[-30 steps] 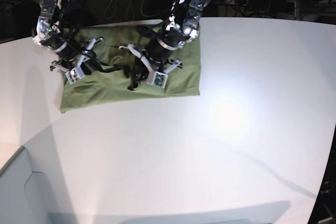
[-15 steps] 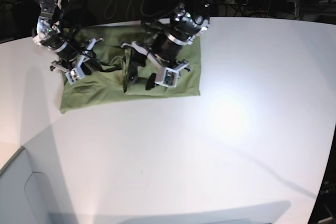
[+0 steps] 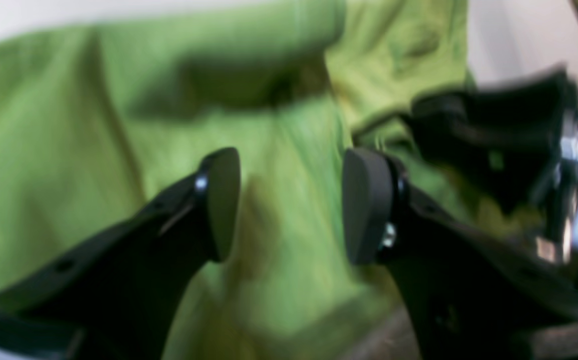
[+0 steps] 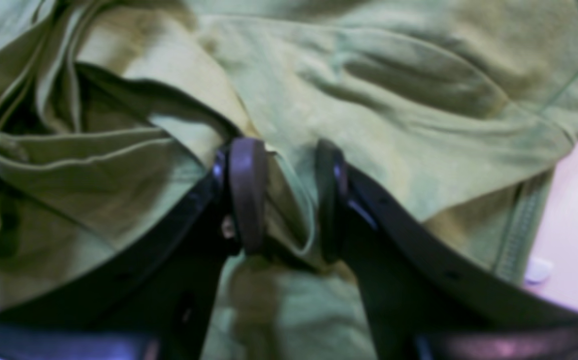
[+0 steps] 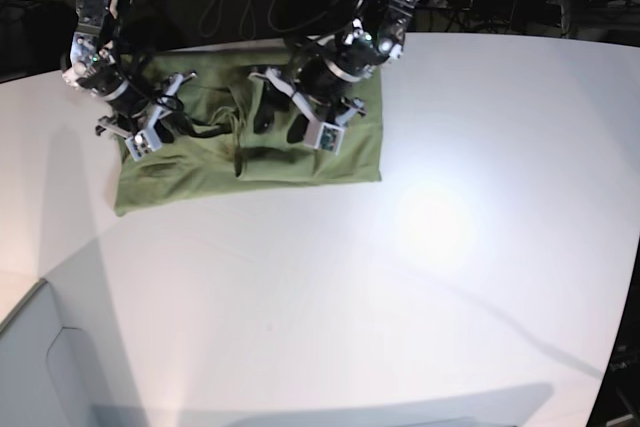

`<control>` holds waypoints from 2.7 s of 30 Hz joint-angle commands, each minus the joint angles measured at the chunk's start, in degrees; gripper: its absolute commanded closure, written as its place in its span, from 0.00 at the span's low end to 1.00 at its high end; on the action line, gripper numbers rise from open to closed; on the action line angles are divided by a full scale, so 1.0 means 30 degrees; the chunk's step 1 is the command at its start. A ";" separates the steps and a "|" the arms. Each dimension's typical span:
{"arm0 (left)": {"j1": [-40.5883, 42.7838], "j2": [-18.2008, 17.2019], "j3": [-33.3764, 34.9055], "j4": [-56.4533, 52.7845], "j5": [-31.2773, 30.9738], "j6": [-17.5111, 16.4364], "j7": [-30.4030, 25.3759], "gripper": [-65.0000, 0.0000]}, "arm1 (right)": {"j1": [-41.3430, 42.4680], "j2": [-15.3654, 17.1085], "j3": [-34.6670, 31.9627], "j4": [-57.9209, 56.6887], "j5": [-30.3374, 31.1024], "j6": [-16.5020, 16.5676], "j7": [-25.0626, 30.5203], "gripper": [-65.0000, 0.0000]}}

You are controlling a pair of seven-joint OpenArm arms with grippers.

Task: Fold the T-shirt properly
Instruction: 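Carry the left gripper's strip end over toward the right gripper, then release the folded end with the left gripper and withdraw it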

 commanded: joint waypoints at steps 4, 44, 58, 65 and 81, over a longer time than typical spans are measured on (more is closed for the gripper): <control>-0.1307 0.0700 0.0074 -0.0150 -0.0605 -0.0141 -0.0480 0.51 | -0.0035 0.0170 0.0033 0.0175 -0.0177 0.0337 -0.0325 0.76; 0.0159 -0.2084 -0.6432 0.0964 -0.4121 -0.0229 -0.0509 0.51 | 0.1342 -0.0153 0.4370 0.0380 -0.0147 0.0337 -0.0442 0.18; 0.0569 -0.2318 -0.7369 -0.0501 -0.4825 -0.0258 -0.0568 0.51 | 0.1137 0.0287 0.4312 -0.1085 -0.0177 0.0337 -0.0471 0.18; 0.0833 -0.2289 -0.7311 -0.0501 -0.4825 -0.0258 -0.0538 0.51 | 0.0639 0.0199 0.4253 -0.1085 -0.0177 0.0337 -0.0471 0.19; 0.1243 -0.2406 -0.7487 -0.0707 -0.4825 -0.0258 -0.0538 0.51 | 0.0580 0.0228 0.1938 -0.1115 -0.0177 0.0367 -0.0501 0.79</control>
